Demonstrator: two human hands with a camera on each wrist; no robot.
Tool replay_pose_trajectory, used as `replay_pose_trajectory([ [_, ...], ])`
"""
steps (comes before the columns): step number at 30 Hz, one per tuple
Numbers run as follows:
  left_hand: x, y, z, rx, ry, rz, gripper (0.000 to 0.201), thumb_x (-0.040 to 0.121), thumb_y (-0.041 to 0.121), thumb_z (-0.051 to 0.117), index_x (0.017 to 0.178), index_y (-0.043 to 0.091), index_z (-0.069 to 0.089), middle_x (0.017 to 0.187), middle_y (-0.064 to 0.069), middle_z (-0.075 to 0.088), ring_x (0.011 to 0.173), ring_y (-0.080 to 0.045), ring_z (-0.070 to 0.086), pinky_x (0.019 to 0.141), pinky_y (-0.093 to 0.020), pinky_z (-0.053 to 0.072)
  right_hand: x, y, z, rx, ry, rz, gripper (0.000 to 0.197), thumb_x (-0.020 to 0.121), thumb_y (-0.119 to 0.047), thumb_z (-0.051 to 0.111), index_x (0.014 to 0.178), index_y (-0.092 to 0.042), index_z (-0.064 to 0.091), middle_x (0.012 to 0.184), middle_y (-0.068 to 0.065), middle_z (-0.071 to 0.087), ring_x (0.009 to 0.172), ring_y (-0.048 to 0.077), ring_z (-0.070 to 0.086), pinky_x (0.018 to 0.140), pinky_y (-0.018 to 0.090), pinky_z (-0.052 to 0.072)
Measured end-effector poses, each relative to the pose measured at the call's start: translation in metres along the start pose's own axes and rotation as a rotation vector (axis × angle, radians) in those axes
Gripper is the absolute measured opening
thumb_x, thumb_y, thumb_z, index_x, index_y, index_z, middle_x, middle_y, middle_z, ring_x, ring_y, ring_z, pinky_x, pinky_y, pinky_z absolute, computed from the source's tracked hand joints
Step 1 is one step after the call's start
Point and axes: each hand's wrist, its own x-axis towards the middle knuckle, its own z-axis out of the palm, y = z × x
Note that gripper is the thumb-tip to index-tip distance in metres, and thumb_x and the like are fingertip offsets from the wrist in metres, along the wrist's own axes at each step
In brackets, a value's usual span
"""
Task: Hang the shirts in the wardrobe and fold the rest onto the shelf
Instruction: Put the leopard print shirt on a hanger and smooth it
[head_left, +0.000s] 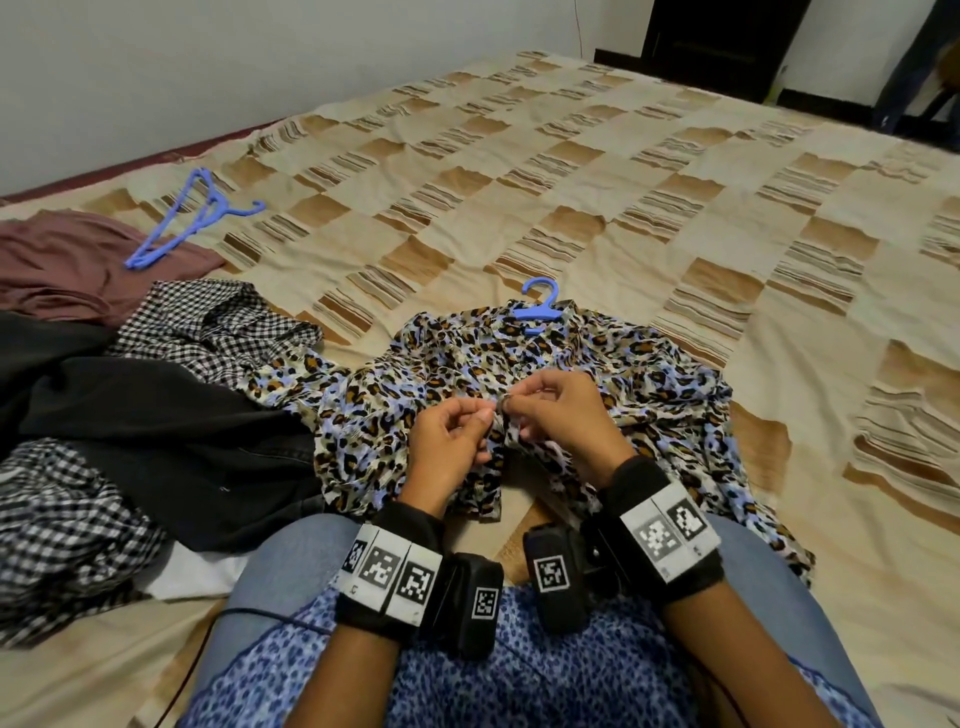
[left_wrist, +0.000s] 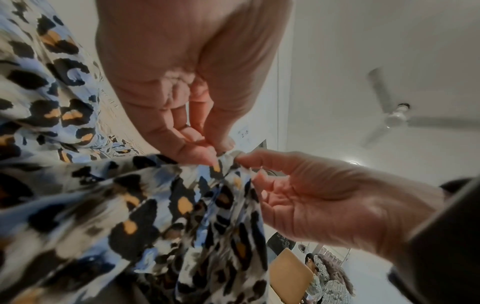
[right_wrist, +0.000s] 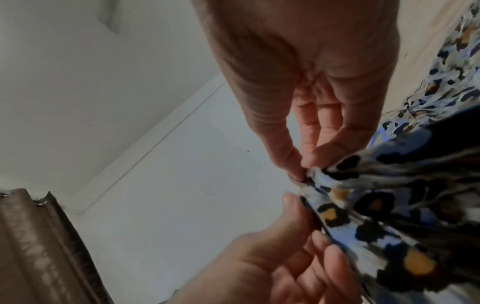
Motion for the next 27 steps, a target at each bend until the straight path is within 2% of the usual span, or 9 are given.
replay_pose_trajectory([
  [5, 0.001, -0.002, -0.001, 0.021, 0.012, 0.009, 0.012, 0.092, 0.006, 0.055, 0.097, 0.005, 0.065, 0.07, 0.001, 0.053, 0.059, -0.007, 0.052, 0.05, -0.014, 0.05, 0.001, -0.002, -0.004, 0.125, -0.068, 0.126, 0.005, 0.085, 0.002, 0.063, 0.089, 0.001, 0.065, 0.074, 0.008, 0.061, 0.053, 0.009, 0.055, 0.052, 0.015, 0.052],
  [8, 0.002, -0.006, -0.003, 0.069, 0.064, 0.027, 0.01, 0.091, 0.01, 0.056, 0.092, 0.012, 0.066, 0.074, 0.001, 0.056, 0.062, -0.008, 0.054, 0.051, -0.015, 0.05, 0.0, -0.005, -0.008, 0.129, -0.087, 0.188, 0.006, 0.086, 0.001, 0.061, 0.081, -0.001, 0.065, 0.069, 0.008, 0.058, 0.051, 0.01, 0.051, 0.048, 0.013, 0.05],
  [10, 0.003, -0.006, -0.005, 0.075, 0.103, 0.037, 0.009, 0.091, 0.011, 0.057, 0.092, 0.015, 0.066, 0.076, 0.001, 0.057, 0.064, -0.009, 0.056, 0.052, -0.017, 0.051, 0.001, -0.003, -0.01, -0.022, -0.078, 0.188, 0.01, 0.086, -0.003, 0.062, 0.077, 0.0, 0.066, 0.066, 0.007, 0.057, 0.048, 0.009, 0.049, 0.045, 0.015, 0.046],
  [12, 0.004, -0.006, -0.007, 0.075, 0.124, 0.053, 0.01, 0.091, 0.012, 0.057, 0.095, 0.013, 0.066, 0.077, 0.001, 0.058, 0.064, -0.009, 0.056, 0.052, -0.017, 0.053, 0.002, 0.001, -0.014, -0.334, -0.077, 0.15, 0.015, 0.086, -0.01, 0.064, 0.075, 0.001, 0.066, 0.066, 0.009, 0.057, 0.049, 0.01, 0.048, 0.048, 0.018, 0.042],
  [14, 0.004, -0.006, -0.008, 0.074, 0.123, 0.064, 0.01, 0.091, 0.012, 0.058, 0.096, 0.012, 0.067, 0.077, 0.001, 0.057, 0.063, -0.008, 0.056, 0.052, -0.017, 0.052, 0.003, 0.003, -0.017, -0.492, -0.17, 0.186, 0.017, 0.086, -0.015, 0.065, 0.073, -0.004, 0.063, 0.066, 0.007, 0.054, 0.048, 0.01, 0.045, 0.048, 0.018, 0.038],
  [17, 0.003, -0.005, -0.008, 0.066, 0.112, 0.058, 0.01, 0.091, 0.011, 0.058, 0.096, 0.012, 0.067, 0.078, 0.001, 0.057, 0.062, -0.007, 0.056, 0.051, -0.018, 0.052, 0.001, -0.003, -0.019, -0.302, -0.335, 0.263, 0.018, 0.085, -0.02, 0.067, 0.075, -0.006, 0.063, 0.056, -0.002, 0.051, 0.043, 0.005, 0.041, 0.042, 0.015, 0.036],
  [21, 0.002, -0.002, -0.009, 0.015, 0.079, 0.021, 0.011, 0.091, 0.01, 0.058, 0.097, 0.01, 0.067, 0.074, 0.0, 0.055, 0.061, -0.008, 0.054, 0.055, -0.023, 0.054, -0.001, -0.01, -0.021, 0.029, -0.066, 0.165, 0.016, 0.088, -0.013, 0.063, 0.086, 0.003, 0.066, 0.052, -0.004, 0.054, 0.039, 0.005, 0.041, 0.037, 0.013, 0.034],
  [25, -0.003, 0.004, -0.007, -0.004, 0.017, 0.015, 0.01, 0.089, 0.008, 0.06, 0.093, 0.014, 0.068, 0.075, -0.001, 0.059, 0.063, -0.007, 0.056, 0.059, -0.028, 0.057, 0.0, -0.008, -0.021, 0.065, 0.021, 0.098, 0.011, 0.085, -0.004, 0.064, 0.092, 0.005, 0.065, 0.083, 0.003, 0.063, 0.056, 0.009, 0.052, 0.045, 0.012, 0.045],
  [27, -0.005, 0.006, -0.006, -0.017, 0.007, 0.021, 0.012, 0.088, 0.008, 0.062, 0.089, 0.018, 0.068, 0.075, -0.002, 0.061, 0.062, -0.007, 0.057, 0.058, -0.028, 0.057, 0.0, -0.009, -0.02, 0.097, 0.001, 0.069, 0.009, 0.084, 0.0, 0.064, 0.093, 0.0, 0.065, 0.086, 0.007, 0.065, 0.059, 0.01, 0.059, 0.054, 0.013, 0.052],
])
